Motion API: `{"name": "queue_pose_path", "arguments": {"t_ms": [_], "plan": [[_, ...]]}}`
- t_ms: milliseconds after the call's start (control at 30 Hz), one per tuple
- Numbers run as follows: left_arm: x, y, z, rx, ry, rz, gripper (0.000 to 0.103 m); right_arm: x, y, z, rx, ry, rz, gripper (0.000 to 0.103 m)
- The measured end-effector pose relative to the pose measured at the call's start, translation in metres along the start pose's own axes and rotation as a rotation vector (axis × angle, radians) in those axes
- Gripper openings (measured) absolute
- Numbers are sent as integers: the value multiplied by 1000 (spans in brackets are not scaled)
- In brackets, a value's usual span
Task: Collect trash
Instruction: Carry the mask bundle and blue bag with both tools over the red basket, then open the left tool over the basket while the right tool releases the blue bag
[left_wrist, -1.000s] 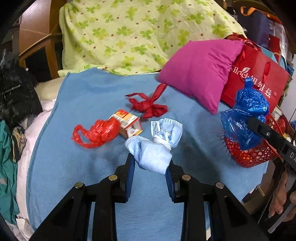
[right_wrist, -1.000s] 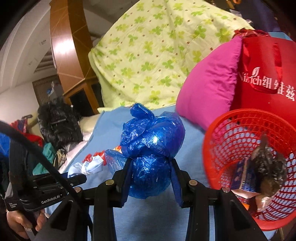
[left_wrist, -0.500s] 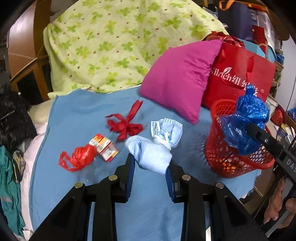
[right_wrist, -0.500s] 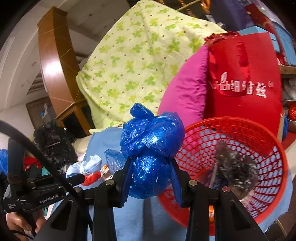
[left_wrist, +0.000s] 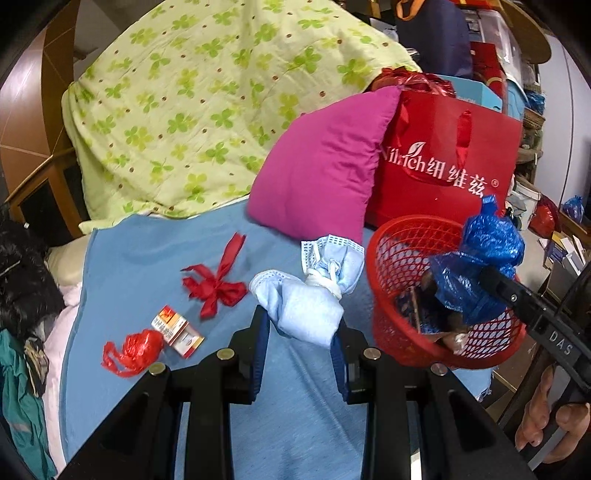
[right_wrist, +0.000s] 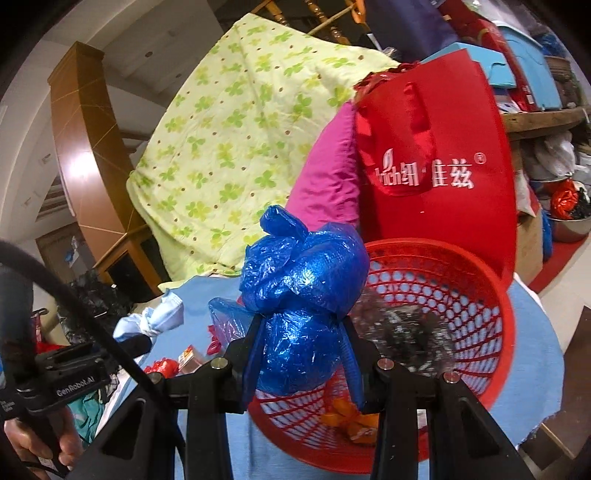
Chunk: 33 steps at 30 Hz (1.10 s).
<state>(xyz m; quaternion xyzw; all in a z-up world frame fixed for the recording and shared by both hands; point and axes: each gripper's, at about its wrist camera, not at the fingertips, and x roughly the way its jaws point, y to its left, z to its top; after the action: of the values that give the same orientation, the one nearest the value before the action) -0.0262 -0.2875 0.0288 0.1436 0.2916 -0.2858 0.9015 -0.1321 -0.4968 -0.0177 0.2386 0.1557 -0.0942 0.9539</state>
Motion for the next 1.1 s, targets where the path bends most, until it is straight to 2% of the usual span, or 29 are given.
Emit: {"name": "queue_pose_path", "arguments": {"t_ms": [300, 500, 600, 667, 700, 733, 800, 933, 1100], "plan": [[0, -33, 18, 30, -38, -51, 33, -14, -31, 5, 66, -37, -45, 41], [8, -60, 25, 56, -49, -165, 33, -25, -55, 8, 144, -72, -89, 42], [17, -74, 26, 73, -30, -224, 33, -26, -65, 9, 184, -74, -109, 43], [22, -77, 27, 68, -18, -246, 42, -25, -70, 9, 204, -67, -120, 43], [24, -78, 26, 57, -15, -252, 55, -24, -71, 9, 214, -61, -122, 46], [24, -78, 26, 50, -21, -246, 63, -23, -72, 8, 222, -54, -121, 52], [22, -75, 24, 48, -40, -234, 63, -20, -72, 9, 242, -39, -110, 55], [19, -57, 19, 38, -50, -202, 63, -17, -65, 10, 237, -35, -87, 55], [19, -12, 2, -18, -36, -131, 63, -14, -41, 10, 185, -55, -62, 55]]}}
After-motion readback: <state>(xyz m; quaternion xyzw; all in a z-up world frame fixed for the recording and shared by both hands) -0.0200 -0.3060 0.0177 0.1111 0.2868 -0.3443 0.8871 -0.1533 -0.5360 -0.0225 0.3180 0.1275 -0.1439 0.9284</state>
